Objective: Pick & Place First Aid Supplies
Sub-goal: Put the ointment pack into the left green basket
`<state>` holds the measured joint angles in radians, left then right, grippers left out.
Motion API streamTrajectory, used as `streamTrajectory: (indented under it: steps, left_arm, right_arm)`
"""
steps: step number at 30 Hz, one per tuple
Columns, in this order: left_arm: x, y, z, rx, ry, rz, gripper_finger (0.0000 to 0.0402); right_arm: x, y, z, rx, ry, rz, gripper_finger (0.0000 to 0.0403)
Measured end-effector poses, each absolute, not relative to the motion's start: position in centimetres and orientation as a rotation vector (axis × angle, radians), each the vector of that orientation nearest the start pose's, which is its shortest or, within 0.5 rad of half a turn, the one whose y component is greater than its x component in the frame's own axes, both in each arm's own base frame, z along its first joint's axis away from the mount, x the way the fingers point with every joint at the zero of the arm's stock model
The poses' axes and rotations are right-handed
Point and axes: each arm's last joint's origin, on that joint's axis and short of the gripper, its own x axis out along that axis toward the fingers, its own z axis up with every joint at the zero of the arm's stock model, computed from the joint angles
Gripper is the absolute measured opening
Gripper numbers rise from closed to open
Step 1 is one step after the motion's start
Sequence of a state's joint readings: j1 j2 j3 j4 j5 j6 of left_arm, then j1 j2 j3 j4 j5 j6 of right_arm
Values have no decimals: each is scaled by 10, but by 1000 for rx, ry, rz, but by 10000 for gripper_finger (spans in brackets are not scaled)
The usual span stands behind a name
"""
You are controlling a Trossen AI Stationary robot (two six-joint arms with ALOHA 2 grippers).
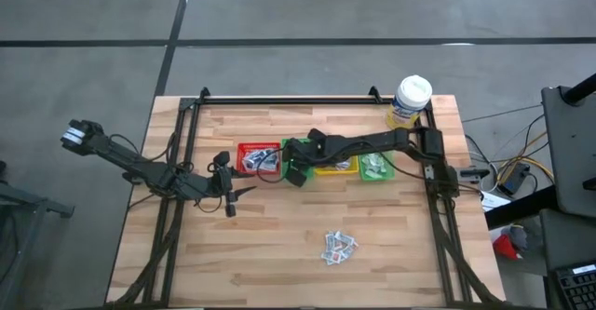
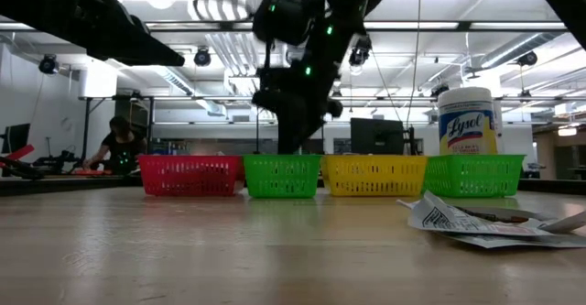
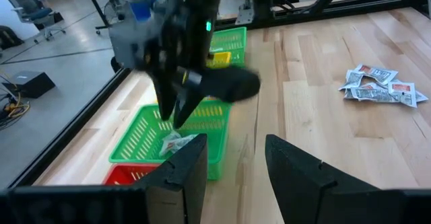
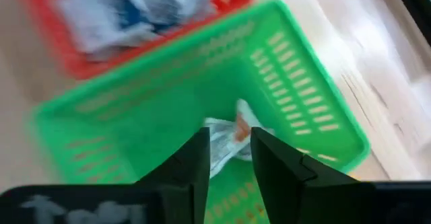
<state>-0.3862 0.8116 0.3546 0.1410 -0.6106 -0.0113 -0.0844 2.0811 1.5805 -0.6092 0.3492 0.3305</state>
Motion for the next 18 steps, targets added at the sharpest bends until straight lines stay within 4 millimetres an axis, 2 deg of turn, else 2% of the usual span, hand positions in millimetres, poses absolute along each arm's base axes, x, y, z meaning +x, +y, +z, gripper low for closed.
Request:
streamTrajectory:
  steps: [5,10,18]
  left_arm:
    - [165,-49,212,142,280,223,151]
    - [165,-49,212,144,284,223,151]
    - [165,-49,211,145,285,223,151]
  right_arm:
    - [421,-29,212,148,1070,-381,114]
    - [402,5,236,95,1130,-268,109]
    - [381,73,242,-61,1168,-82,91]
